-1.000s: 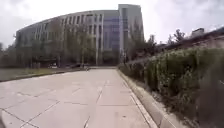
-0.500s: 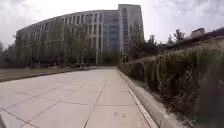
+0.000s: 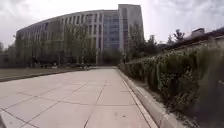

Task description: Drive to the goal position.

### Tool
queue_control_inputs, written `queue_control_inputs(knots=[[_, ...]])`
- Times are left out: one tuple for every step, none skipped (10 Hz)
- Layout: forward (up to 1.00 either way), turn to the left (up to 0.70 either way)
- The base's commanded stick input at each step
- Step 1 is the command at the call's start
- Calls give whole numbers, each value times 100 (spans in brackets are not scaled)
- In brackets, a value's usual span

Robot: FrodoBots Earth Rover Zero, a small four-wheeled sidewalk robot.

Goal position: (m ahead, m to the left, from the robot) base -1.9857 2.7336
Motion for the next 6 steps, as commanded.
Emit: queue_control_inputs(knots=[[7,0],[7,0],[8,0],[7,0],[8,0],[8,0]])
